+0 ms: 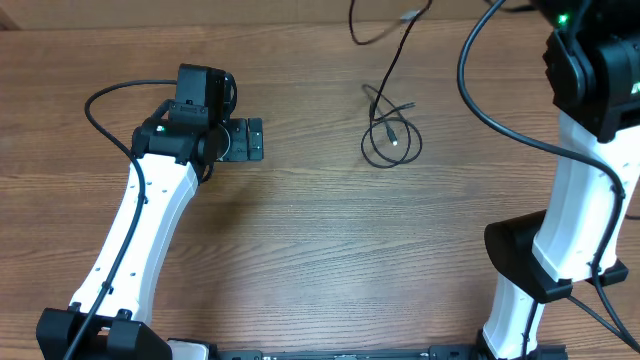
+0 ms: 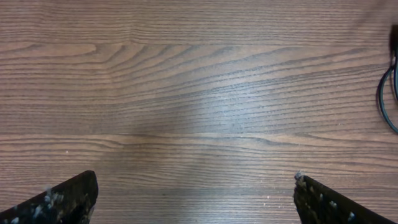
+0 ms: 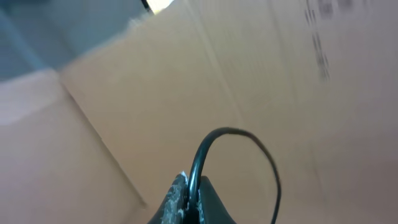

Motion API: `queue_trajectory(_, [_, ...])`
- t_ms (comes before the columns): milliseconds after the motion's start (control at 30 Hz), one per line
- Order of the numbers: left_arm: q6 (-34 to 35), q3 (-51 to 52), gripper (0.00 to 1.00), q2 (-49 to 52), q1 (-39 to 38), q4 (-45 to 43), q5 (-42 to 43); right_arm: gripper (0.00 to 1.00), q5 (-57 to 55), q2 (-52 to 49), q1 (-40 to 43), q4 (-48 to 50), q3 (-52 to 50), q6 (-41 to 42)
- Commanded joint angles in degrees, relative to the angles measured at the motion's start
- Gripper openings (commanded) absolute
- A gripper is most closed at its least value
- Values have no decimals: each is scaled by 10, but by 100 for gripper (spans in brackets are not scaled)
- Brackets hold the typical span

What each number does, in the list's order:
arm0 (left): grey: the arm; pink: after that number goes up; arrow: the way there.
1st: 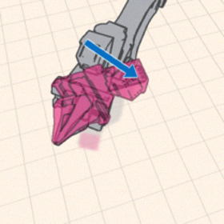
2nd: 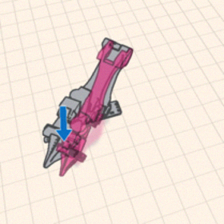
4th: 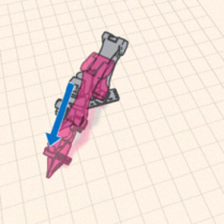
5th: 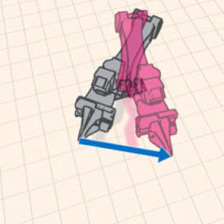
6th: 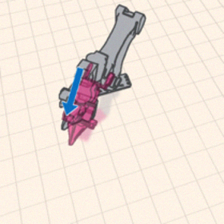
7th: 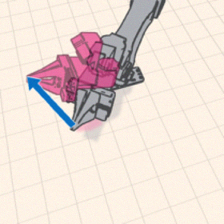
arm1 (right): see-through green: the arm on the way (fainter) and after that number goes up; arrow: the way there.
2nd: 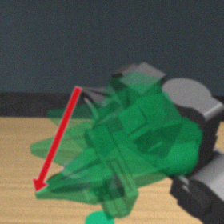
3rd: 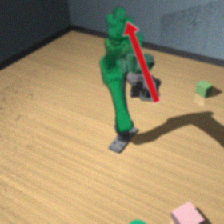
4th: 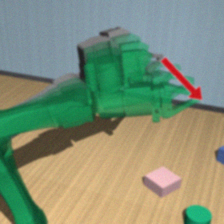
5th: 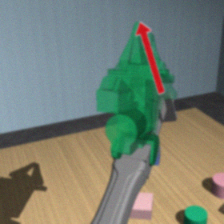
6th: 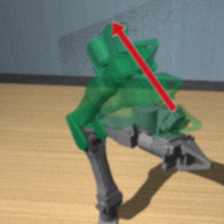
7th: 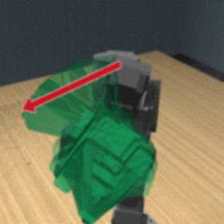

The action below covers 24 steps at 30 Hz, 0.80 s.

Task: Untangle cables
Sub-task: 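Lift the cable with the right gripper and pull it to the upper right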

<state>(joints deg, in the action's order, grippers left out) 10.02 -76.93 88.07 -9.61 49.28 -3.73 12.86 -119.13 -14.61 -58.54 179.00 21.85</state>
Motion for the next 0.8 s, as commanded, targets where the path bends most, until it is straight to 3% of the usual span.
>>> queue_trajectory(0, [-12,-5,100,-8,3,-2,-8,4,-19,14,1,41,10,9])
queue_trajectory(267, [-12,-5,100,-7,3,-2,-8,4,-63,14,1,213,10,9])
queue_trajectory(433, [-12,-5,100,-7,3,-2,-8,4,-201,14,1,286,10,-28])
queue_trajectory(633, [-12,-5,100,-8,3,-2,-8,4,-430,0,10,208,9,-242])
queue_trajectory(767, [-12,-5,100,-7,3,-2,-8,4,-557,-2,51,92,-38,-259])
